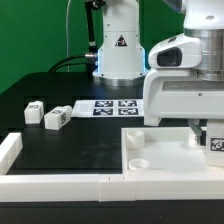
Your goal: Assemble one leg
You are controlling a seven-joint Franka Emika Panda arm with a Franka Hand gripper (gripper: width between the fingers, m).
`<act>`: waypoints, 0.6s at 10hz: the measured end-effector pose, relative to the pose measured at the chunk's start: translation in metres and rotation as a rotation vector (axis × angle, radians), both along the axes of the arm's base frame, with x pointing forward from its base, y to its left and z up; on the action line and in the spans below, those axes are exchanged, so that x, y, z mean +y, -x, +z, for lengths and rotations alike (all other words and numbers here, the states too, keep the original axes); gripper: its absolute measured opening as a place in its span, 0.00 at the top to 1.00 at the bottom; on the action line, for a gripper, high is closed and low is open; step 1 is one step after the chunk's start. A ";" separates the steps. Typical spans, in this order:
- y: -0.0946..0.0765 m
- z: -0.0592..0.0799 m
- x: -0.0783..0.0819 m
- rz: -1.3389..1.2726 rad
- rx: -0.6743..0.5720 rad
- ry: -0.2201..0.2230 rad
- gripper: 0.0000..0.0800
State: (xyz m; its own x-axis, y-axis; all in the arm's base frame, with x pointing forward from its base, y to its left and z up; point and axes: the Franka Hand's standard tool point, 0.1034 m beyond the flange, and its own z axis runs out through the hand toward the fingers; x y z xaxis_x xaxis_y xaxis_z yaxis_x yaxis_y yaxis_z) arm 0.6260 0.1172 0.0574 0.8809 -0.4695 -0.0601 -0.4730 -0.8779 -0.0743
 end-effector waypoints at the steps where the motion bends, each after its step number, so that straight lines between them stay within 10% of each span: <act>1: 0.000 -0.001 0.002 -0.153 0.013 0.004 0.66; 6: -0.001 -0.002 0.004 -0.788 0.058 0.012 0.66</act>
Offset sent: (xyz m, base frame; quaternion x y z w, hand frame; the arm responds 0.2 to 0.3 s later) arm -0.0013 -0.0057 -0.0038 -0.0094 0.0379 0.3468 0.9371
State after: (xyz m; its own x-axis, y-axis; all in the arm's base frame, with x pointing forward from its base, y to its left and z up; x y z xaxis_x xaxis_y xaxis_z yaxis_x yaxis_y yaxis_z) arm 0.6268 0.1208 0.0556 0.2840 -0.9549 -0.0868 -0.9588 -0.2831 -0.0226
